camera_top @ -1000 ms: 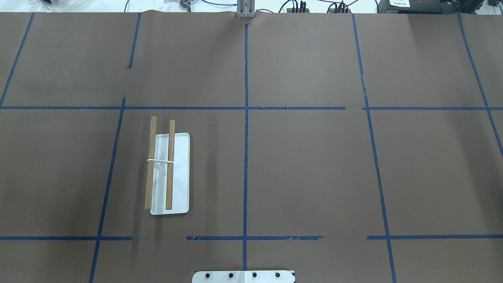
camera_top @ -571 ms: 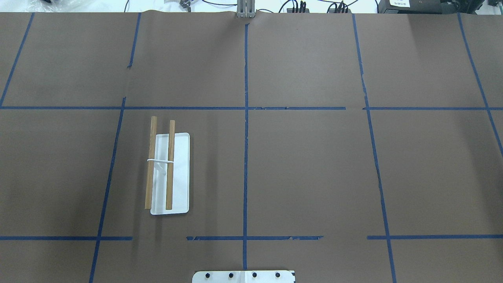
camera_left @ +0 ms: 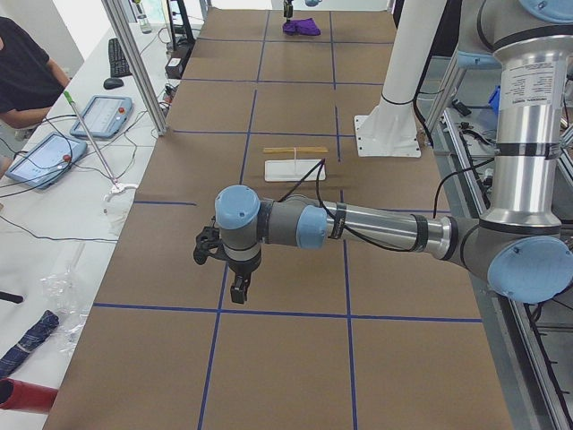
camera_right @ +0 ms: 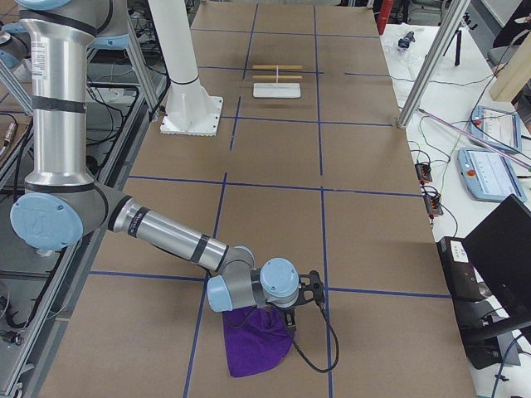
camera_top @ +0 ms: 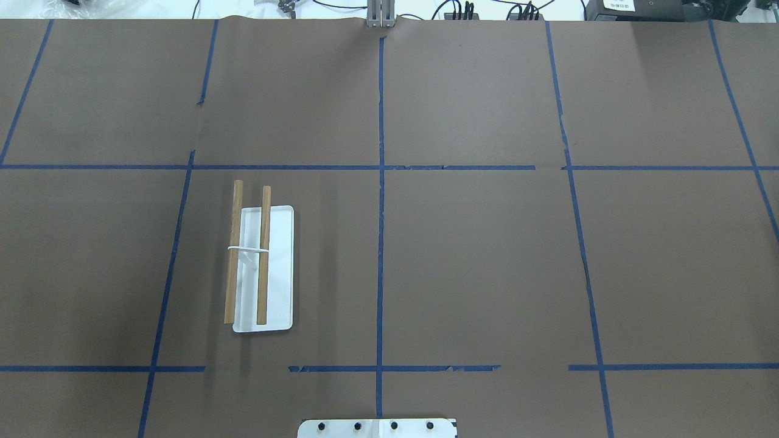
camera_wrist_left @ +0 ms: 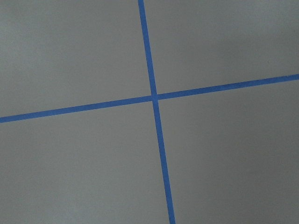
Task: Hang towel on rack
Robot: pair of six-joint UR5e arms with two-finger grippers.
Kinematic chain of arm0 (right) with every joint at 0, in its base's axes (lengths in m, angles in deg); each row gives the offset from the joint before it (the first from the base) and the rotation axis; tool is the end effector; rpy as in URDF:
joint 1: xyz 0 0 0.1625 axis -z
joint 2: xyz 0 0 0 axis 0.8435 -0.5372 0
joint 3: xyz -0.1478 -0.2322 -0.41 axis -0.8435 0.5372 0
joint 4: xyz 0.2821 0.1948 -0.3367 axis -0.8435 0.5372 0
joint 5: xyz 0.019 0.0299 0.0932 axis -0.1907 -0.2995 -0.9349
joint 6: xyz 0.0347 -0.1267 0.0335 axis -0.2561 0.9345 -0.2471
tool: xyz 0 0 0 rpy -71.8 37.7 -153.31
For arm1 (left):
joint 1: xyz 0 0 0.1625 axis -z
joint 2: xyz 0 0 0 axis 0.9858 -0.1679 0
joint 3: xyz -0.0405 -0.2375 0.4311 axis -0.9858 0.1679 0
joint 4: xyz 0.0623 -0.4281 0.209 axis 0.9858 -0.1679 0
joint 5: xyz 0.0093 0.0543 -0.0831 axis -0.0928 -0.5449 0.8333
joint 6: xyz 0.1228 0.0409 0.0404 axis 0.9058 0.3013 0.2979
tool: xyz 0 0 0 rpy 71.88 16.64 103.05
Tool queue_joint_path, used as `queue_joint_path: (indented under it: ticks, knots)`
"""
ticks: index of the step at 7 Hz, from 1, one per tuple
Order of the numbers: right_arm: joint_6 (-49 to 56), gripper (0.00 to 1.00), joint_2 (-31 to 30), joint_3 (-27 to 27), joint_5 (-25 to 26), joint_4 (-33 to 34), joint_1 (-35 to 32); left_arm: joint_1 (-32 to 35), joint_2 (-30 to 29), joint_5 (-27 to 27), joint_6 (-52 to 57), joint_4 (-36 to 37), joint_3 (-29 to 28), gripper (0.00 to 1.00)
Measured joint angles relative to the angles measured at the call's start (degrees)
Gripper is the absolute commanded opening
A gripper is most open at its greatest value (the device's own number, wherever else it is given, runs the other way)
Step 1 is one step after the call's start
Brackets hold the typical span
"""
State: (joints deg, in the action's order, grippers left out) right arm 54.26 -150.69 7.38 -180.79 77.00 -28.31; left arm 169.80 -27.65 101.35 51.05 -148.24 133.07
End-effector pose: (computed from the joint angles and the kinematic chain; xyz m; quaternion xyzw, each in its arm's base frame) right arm -0.0018 -0.5000 0.9150 0.0981 -0.3971 -0.0810 0.9089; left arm -0.0340 -0.5529 0.6825 0.0562 0.3722 0.0575 0.9247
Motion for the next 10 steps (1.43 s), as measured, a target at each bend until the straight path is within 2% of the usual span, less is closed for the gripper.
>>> queue_joint_path:
  ticks: [3, 6, 7, 8, 9, 10]
  knots:
    - [0.0, 1.00, -3.8, 0.7, 0.6, -0.8, 2.1, 0.0, -0.1, 0.1, 0.0, 0.0, 0.4, 1.00]
    - [0.0, 1.00, -4.6, 1.5, 5.1, -0.6, 2.6, 0.0, -0.3, 0.2, 0.0, 0.0, 0.4, 1.00]
    - [0.0, 0.87, -4.5, 1.9, 6.3, -0.7, 2.6, 0.0, -0.3, 0.2, 0.0, 0.0, 0.4, 1.00]
    - [-0.1, 0.50, -4.3, 2.9, 7.3, -0.9, 2.7, 0.0, -0.4, 0.2, 0.0, 0.0, 0.4, 1.00]
    - [-0.3, 0.00, -4.2, 3.6, 7.7, -1.1, 2.7, 0.0, -0.4, 0.2, 0.0, 0.0, 0.5, 1.00]
    - [-0.3, 0.00, -4.1, 3.8, 7.7, -1.2, 2.7, 0.0, -0.5, 0.2, 0.0, 0.0, 0.7, 1.00]
